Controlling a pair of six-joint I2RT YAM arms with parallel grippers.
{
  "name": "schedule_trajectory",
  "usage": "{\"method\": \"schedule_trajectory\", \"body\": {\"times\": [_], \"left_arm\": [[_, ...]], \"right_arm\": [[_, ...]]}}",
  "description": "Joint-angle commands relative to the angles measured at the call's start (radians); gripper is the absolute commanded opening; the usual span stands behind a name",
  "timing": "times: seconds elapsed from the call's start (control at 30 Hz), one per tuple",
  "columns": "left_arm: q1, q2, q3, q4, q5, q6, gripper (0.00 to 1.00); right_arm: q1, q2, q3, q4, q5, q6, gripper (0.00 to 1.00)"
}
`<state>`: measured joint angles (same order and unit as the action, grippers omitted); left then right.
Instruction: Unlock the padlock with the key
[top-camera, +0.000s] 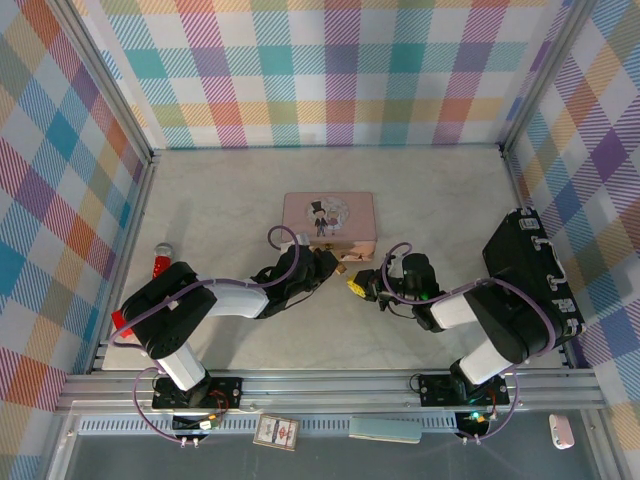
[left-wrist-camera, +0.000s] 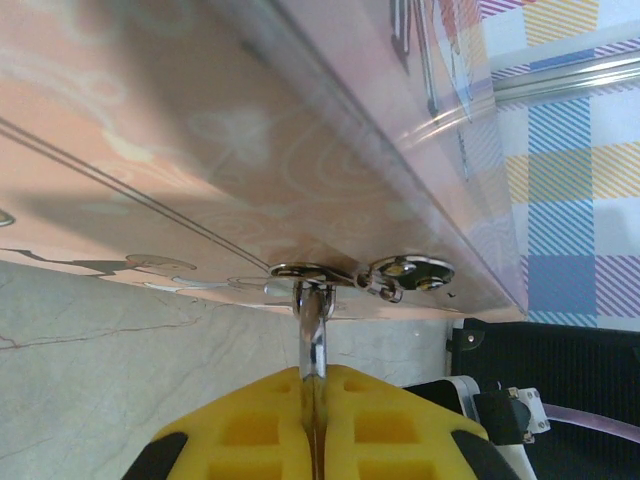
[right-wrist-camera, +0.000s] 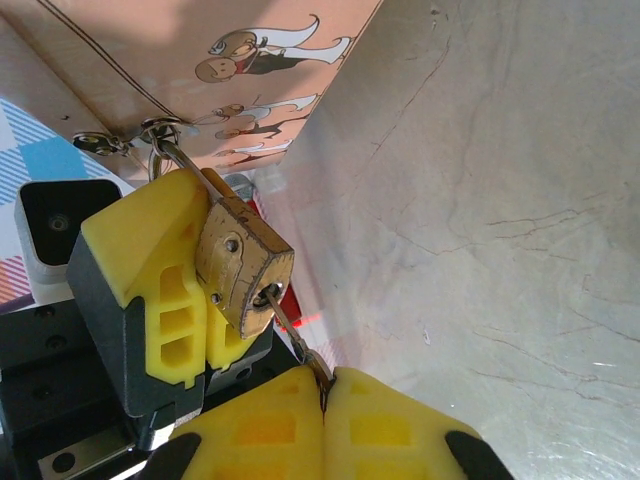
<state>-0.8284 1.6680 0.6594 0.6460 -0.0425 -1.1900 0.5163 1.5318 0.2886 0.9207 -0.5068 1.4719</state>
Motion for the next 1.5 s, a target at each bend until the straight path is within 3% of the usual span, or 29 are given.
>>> {"method": "schedule_trajectory", "body": {"times": [0.0,0.23,0.6,0.97,1.47], "left_arm": [[-0.091,-0.017,0.028,0.103,0.21,-0.011,0.0],[-0.09,-0.018,0.031,0.102,0.207,-0.01,0.0],[-0.09,-0.034,0.029,0.101,0.216,-0.01,0.0],[-0.092,-0.024,0.021,0.112,0.223,-0.013,0.0],[-0.1,-0.034,0.008,0.111,0.233,-0.014,0.0]], "right_arm": [[-0.007,-0.041,0.069,0.039,0.058,-0.049,0.0],[-0.001,-0.073,0.073,-0.009,0.055,-0.063,0.0],[-0.001,0.05,0.069,0.209,0.033,0.039,0.0],[-0.003,0.017,0.086,0.162,0.045,-0.002,0.0],[-0.048,0.094,0.087,0.283,0.009,0.072,0.0]]}}
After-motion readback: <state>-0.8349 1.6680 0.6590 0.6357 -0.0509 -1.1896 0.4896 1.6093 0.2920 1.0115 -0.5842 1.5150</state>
